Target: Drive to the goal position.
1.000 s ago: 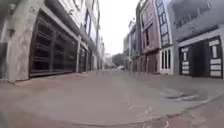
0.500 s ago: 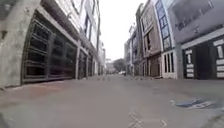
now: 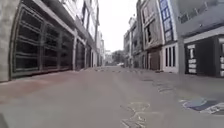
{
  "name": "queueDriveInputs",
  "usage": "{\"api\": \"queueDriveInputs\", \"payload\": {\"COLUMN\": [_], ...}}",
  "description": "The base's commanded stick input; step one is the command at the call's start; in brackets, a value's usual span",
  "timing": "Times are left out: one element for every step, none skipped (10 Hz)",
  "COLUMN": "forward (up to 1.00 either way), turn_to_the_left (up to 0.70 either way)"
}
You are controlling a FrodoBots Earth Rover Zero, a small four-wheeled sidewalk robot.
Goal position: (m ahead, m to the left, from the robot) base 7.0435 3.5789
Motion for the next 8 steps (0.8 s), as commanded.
{"api": "queueDriveInputs", "payload": {"forward": [0.85, 0.85, 0.85, 0.85, 0.85, 0.85, 0.85, 0.85], "turn_to_the_left": [0.00, 0.00, 0.00, 0.00, 0.00, 0.17, 0.34, 0.34]}}
